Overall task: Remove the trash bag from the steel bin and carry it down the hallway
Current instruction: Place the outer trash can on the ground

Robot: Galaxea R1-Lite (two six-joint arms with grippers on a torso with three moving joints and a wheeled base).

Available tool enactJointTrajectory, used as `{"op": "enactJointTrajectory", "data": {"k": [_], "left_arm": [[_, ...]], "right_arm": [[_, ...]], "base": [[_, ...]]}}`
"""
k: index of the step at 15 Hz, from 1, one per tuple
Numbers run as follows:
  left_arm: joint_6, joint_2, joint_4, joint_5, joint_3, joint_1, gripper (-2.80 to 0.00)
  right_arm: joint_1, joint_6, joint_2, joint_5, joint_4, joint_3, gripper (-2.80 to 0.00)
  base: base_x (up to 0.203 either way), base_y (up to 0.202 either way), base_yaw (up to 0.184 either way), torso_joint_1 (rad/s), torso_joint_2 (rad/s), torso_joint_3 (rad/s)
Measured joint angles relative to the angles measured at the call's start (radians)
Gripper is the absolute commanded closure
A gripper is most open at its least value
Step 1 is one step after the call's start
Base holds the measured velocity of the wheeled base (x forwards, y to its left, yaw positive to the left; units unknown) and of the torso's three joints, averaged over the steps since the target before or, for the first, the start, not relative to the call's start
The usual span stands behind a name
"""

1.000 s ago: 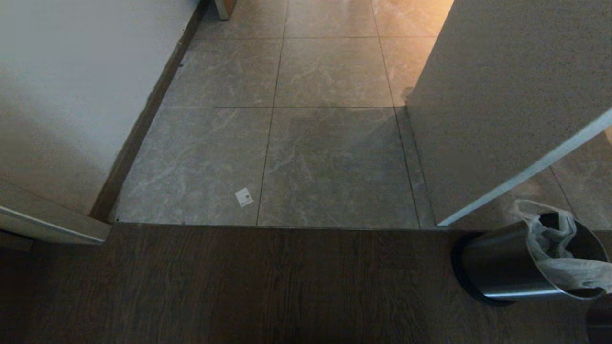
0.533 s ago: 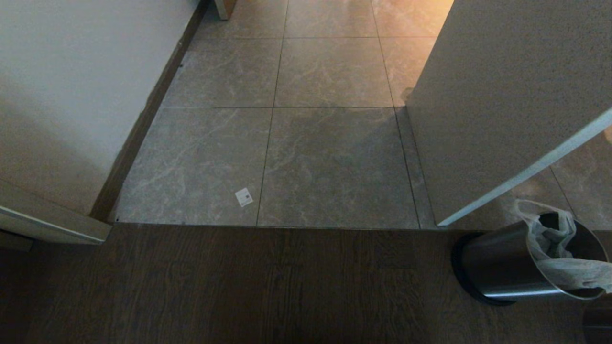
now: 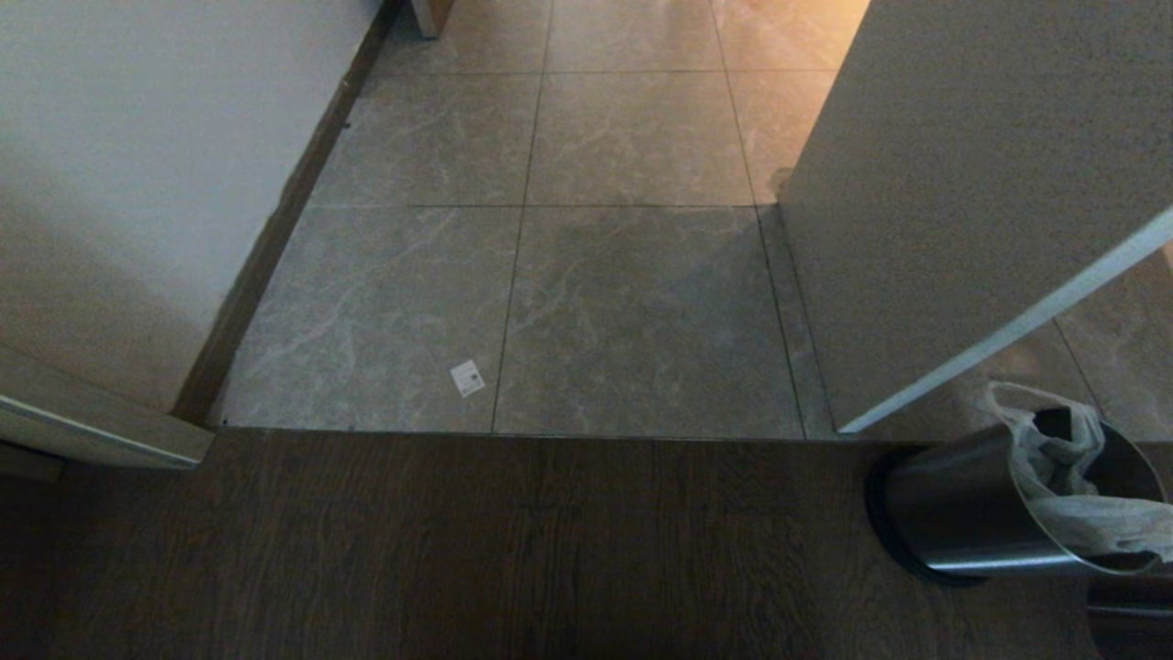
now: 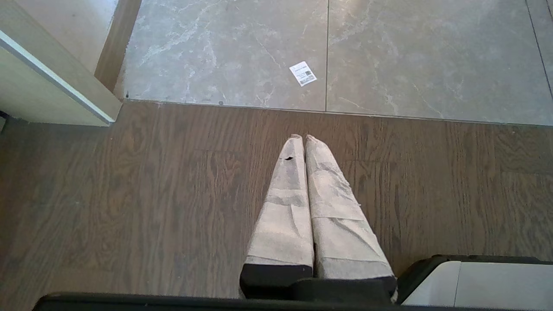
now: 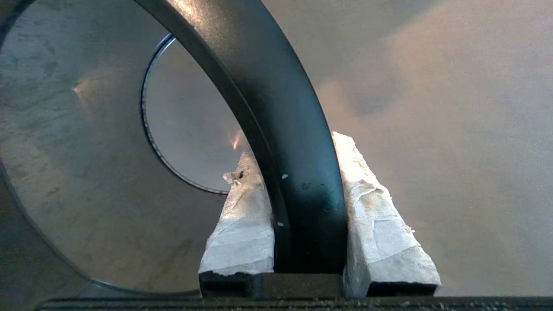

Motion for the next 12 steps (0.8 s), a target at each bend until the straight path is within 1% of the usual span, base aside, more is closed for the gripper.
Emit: {"op": "enactJointTrajectory", "data": {"k": [2, 6, 9, 12], "left_arm": [[0.0, 0.0, 0.0, 0.0, 0.0, 0.0, 0.0], [0.0, 0.0, 0.001, 0.0, 0.0, 0.0, 0.0], [0.0, 0.0, 0.0, 0.0, 0.0, 0.0, 0.0], [0.0, 0.0, 0.0, 0.0, 0.0, 0.0, 0.0]], "right_arm": [[0.001, -0.003, -0.005, 0.001, 0.059, 0.005, 0.0], [0.009, 0.01, 0.001, 0.003, 0.074, -0.035, 0.0], [0.018, 0.005, 0.018, -0.001, 0.111, -0.085, 0.0], [0.022, 0.0, 0.028, -0.002, 0.112, -0.103, 0.0]], "base": [[0.0, 0.0, 0.0, 0.0, 0.0, 0.0], [0.0, 0.0, 0.0, 0.0, 0.0, 0.0], [0.0, 0.0, 0.0, 0.0, 0.0, 0.0], [0.0, 0.0, 0.0, 0.0, 0.0, 0.0]]}}
